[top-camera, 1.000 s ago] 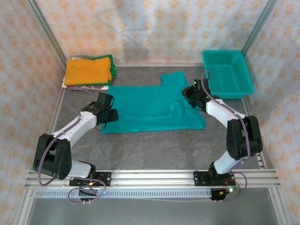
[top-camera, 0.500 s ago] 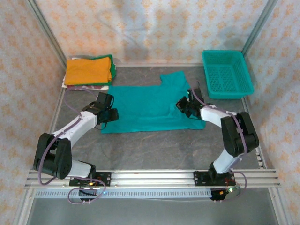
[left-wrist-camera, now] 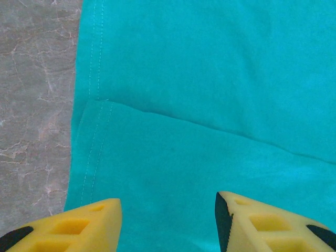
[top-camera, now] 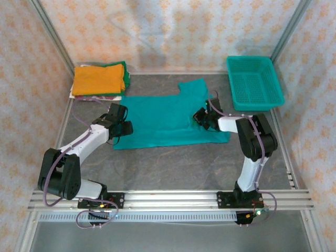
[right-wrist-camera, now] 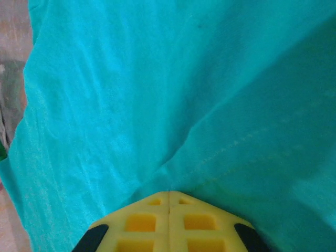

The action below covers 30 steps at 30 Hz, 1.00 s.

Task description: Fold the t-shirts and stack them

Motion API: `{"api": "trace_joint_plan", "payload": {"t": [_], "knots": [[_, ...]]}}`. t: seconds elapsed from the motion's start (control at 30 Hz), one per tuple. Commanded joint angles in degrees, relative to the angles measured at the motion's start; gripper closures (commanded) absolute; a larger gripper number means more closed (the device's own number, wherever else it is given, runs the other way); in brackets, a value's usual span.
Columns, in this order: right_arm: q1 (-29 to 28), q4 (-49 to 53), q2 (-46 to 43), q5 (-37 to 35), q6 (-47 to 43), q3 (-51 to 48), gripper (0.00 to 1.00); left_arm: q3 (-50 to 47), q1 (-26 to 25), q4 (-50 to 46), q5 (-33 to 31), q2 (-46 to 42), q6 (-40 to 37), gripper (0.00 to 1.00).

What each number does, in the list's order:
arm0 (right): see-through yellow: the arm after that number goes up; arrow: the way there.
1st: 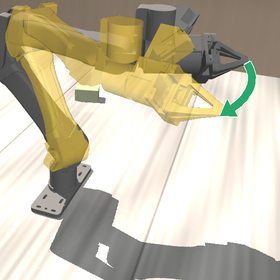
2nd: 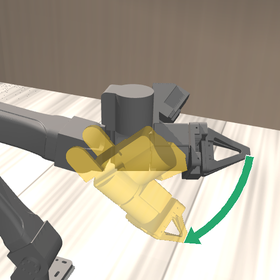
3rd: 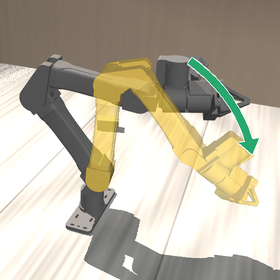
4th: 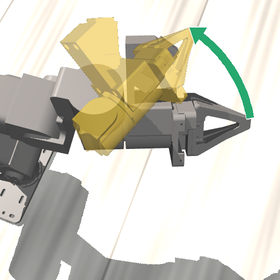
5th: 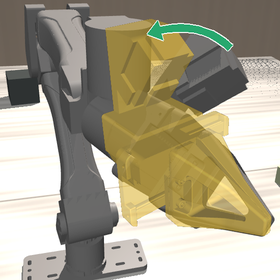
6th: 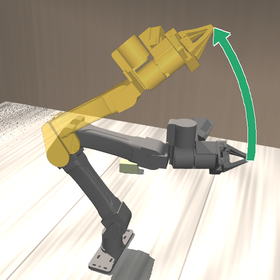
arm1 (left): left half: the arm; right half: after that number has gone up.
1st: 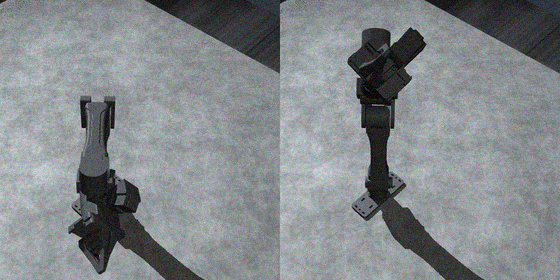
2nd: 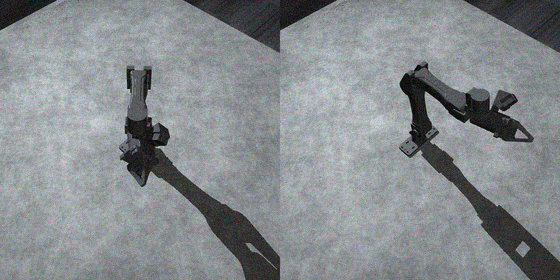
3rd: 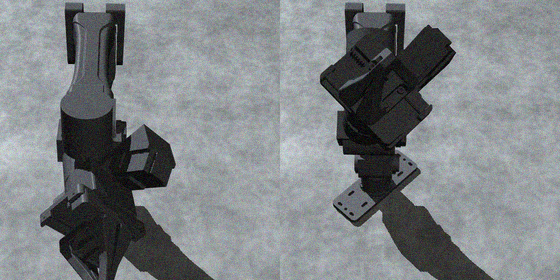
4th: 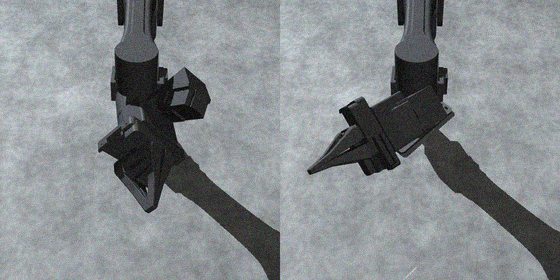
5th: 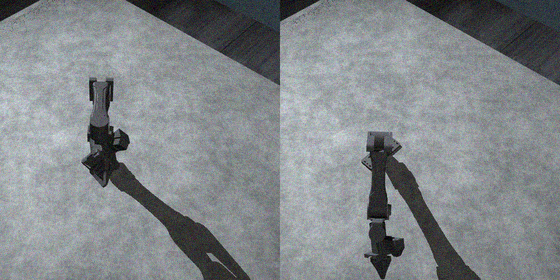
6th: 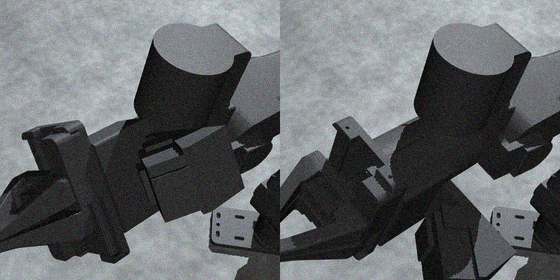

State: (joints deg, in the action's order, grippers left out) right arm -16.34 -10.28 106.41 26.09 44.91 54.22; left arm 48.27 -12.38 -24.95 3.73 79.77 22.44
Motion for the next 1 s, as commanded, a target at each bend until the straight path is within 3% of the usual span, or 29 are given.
{"api": "trace_joint_plan", "payload": {"t": [0.0, 0.2, 0.57, 0.87, 0.97], "knots": [[0.6, 5.3, -8.5, -6.3, -2.9, -0.6, 0.94, -1.0, -0.4, 2.1, -2.9, -0.9, 0.4, 0.49], [6.1, 5.0, -12.4, -4.8, -3.1, -5.3, 0.94, -1.1, -0.4, 4.2, -2.2, 1.5, 0.6, 0.49], [8.2, 1.9, -8.3, -6.7, -5.1, -11.1, 0.95, -4.6, 1.4, 8.1, 0.8, 6.7, 4.4, 0.49], [8.3, 1.0, -18.4, -9.7, -1.3, -24.0, 0.94, -14.1, 3.1, 10.0, 10.6, 3.7, 12.3, 0.49], [8.2, 3.4, -23.9, -10.8, -0.7, -27.5, 0.93, -15.0, 2.7, 7.1, 11.0, 0.5, 15.3, 0.49]]}}
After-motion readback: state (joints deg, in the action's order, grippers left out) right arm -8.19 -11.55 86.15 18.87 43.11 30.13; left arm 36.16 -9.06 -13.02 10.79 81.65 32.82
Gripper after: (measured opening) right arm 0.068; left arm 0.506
